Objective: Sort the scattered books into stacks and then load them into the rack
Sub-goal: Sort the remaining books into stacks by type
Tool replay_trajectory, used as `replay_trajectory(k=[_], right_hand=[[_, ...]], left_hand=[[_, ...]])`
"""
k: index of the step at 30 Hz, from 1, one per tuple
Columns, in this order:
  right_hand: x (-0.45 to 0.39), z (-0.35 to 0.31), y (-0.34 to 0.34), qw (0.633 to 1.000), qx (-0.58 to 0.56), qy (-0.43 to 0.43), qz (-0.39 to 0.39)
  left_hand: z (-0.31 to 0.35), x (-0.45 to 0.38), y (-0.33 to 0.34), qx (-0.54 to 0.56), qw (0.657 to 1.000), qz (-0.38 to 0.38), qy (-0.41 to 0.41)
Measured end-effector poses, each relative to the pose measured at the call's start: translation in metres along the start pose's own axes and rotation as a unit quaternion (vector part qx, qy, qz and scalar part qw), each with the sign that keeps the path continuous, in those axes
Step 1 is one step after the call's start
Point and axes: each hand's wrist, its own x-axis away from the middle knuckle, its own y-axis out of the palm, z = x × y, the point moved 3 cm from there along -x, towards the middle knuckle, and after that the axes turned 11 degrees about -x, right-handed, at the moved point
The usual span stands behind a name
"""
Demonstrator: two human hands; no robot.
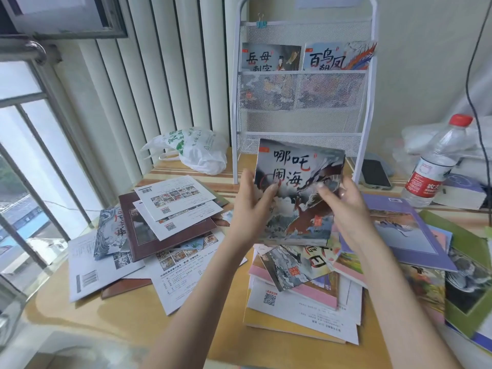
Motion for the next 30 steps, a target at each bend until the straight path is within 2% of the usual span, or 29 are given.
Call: replay_trajectory(k=[3,5,7,9,12,13,14,15,16,17,18,19,20,22,25,28,30], right_hand=[[-0.005,-0.012,-0.003,0.996,-0.067,-0.06,-0.001],[-0.004,-0.005,-0.007,0.996,-0.071,-0.047,-0.005],[0.001,0.009,-0.005,0.998,-0.049,0.003,-0.029],[0.003,0.023,-0.005,0.999,-0.013,0.032,-0.03],[0.002,0.03,-0.005,1.0,-0.002,0.019,0.013],[0.001,0.032,-0.005,0.999,0.001,0.016,0.029],[-0.001,0.036,-0.006,0.999,0.003,0.017,0.043],[-0.001,0.04,-0.006,0.998,0.002,0.023,0.055],[-0.002,0.044,-0.007,0.997,-0.003,0.032,0.065],[-0.002,0.046,-0.008,0.997,-0.007,0.04,0.069],[-0.003,0.048,-0.008,0.997,-0.009,0.044,0.068],[-0.003,0.048,-0.007,0.997,-0.012,0.046,0.068],[-0.003,0.049,-0.007,0.996,-0.017,0.047,0.068],[-0.003,0.049,-0.007,0.996,-0.028,0.046,0.069],[-0.002,0.048,-0.006,0.996,-0.034,0.049,0.072],[-0.002,0.049,-0.007,0.995,-0.032,0.055,0.075],[-0.001,0.05,-0.008,0.995,-0.034,0.059,0.076]], left_hand=[[0.008,0.0,0.001,0.034,0.998,-0.032,0.034],[0.002,0.005,0.004,0.084,0.993,-0.08,-0.006],[-0.01,0.013,0.007,0.103,0.988,-0.098,-0.057],[-0.03,0.017,0.009,0.062,0.99,-0.103,-0.072],[-0.053,0.012,-0.005,-0.068,0.989,-0.112,-0.066],[-0.06,0.007,-0.018,-0.128,0.985,-0.091,-0.069],[-0.069,0.0,-0.035,-0.219,0.972,-0.052,-0.072],[-0.08,-0.007,-0.056,-0.346,0.935,-0.017,-0.078],[-0.091,-0.012,-0.077,-0.467,0.878,-0.008,-0.104],[-0.103,-0.014,-0.096,-0.547,0.822,-0.032,-0.155],[-0.115,-0.015,-0.112,-0.581,0.782,-0.072,-0.215],[-0.124,-0.014,-0.124,-0.58,0.761,-0.111,-0.266],[-0.131,-0.011,-0.131,-0.57,0.752,-0.147,-0.296],[-0.134,-0.01,-0.136,-0.571,0.741,-0.194,-0.295],[-0.132,-0.011,-0.135,-0.593,0.728,-0.206,-0.275],[-0.126,-0.01,-0.127,-0.655,0.69,-0.207,-0.226],[-0.117,-0.013,-0.123,-0.71,0.662,-0.19,-0.147]])
